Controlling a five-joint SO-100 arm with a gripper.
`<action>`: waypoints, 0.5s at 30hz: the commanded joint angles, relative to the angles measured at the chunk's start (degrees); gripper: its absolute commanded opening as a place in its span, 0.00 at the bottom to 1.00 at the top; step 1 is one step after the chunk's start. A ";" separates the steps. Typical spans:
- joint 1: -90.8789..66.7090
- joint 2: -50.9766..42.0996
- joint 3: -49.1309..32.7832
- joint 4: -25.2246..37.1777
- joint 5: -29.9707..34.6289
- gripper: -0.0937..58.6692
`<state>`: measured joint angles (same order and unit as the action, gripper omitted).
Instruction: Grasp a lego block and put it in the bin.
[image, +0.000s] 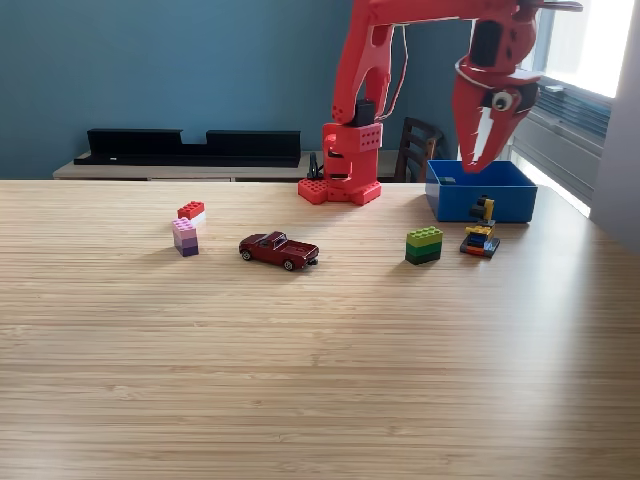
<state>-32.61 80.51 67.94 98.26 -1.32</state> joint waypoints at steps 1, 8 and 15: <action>14.15 1.49 -5.54 1.05 -1.67 0.00; 20.48 1.49 -6.77 1.05 -3.08 0.00; 20.74 1.32 -6.86 0.97 -2.37 0.00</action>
<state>-12.48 80.51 64.51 98.26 -4.04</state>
